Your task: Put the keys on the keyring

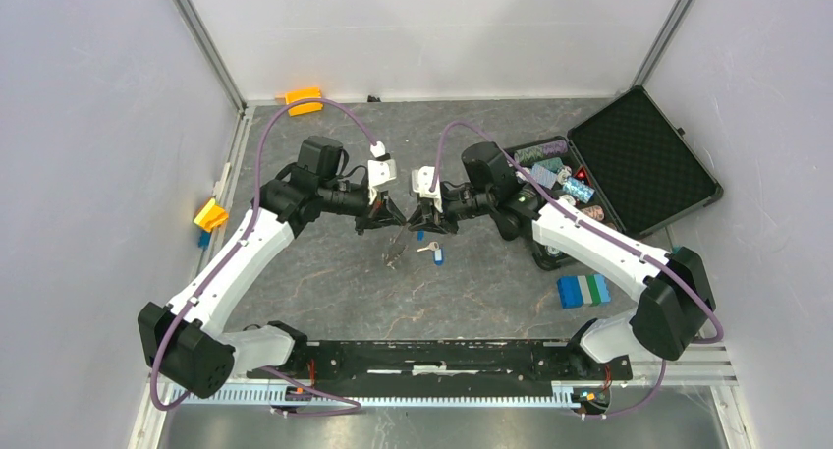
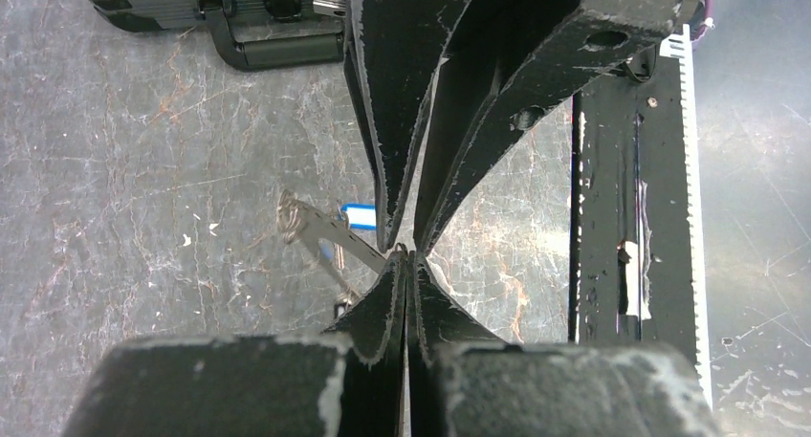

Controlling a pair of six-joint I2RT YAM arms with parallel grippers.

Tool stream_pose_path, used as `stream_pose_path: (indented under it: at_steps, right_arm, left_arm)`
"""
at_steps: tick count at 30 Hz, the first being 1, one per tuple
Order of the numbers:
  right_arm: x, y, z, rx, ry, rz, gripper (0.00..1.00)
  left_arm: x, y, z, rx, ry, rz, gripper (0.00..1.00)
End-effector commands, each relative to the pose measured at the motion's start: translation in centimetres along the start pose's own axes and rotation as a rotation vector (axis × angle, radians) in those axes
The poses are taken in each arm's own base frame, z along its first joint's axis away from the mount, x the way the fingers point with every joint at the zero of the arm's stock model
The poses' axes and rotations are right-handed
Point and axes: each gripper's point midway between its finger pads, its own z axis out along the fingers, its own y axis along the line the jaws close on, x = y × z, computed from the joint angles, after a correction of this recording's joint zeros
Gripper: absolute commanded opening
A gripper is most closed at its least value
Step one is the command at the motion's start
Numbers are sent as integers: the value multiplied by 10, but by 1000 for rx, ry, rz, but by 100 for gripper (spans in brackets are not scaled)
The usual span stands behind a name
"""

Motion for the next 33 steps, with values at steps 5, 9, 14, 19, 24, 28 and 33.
stream_pose_path:
  at_steps: [5, 9, 14, 19, 24, 28, 33]
  right_arm:
    - [-31, -5, -1, 5, -58, -46, 21]
    - [-31, -4, 0, 8, -56, -47, 18]
    - [-24, -7, 1, 27, -36, -50, 11]
    - [-20, -8, 1, 41, -29, -50, 2]
    - [-15, -13, 0, 72, -12, -66, 0]
    - [-10, -11, -1, 71, 0, -96, 0]
    - [-6, -6, -3, 55, 2, -123, 0]
  left_arm:
    - [-15, 3, 0, -27, -52, 16, 2]
    - [-15, 3, 0, -28, -58, 13, 2]
    - [-15, 1, 0, -23, -60, 14, 2]
    - [-18, 0, -1, -23, -72, 18, 2]
    - [-19, -1, -2, -26, -76, 25, 2]
    - [-19, -1, -4, -29, -79, 36, 2]
    - [-19, 0, -6, -41, -73, 49, 12]
